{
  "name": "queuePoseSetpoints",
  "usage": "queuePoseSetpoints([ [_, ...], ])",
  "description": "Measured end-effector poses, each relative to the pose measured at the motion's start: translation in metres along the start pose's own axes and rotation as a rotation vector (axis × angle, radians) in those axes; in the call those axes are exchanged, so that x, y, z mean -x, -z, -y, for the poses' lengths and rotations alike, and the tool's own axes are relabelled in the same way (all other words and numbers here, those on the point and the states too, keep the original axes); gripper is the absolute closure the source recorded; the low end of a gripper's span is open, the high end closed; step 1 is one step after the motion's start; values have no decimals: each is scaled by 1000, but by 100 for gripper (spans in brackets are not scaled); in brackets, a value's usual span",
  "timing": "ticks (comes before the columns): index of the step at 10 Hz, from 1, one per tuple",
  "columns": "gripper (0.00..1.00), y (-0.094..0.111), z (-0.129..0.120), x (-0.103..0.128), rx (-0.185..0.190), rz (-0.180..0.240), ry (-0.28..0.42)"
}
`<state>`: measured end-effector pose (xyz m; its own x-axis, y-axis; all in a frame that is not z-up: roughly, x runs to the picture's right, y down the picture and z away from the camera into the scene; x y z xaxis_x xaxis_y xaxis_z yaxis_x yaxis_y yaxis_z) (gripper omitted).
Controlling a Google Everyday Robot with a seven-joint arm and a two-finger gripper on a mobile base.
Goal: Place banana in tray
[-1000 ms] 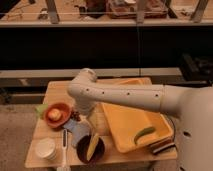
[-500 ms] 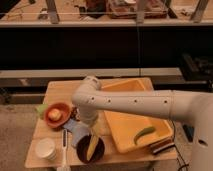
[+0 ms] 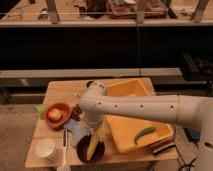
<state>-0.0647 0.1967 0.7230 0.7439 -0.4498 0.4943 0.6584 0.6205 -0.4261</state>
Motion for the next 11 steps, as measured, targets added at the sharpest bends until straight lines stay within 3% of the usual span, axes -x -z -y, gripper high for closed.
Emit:
queuePoseSetpoints([
  [1, 22, -1, -5, -2, -5, 1, -18],
  [4, 43, -4, -10, -3, -2, -7, -73],
  [11, 43, -16, -17, -3, 37, 0, -106],
])
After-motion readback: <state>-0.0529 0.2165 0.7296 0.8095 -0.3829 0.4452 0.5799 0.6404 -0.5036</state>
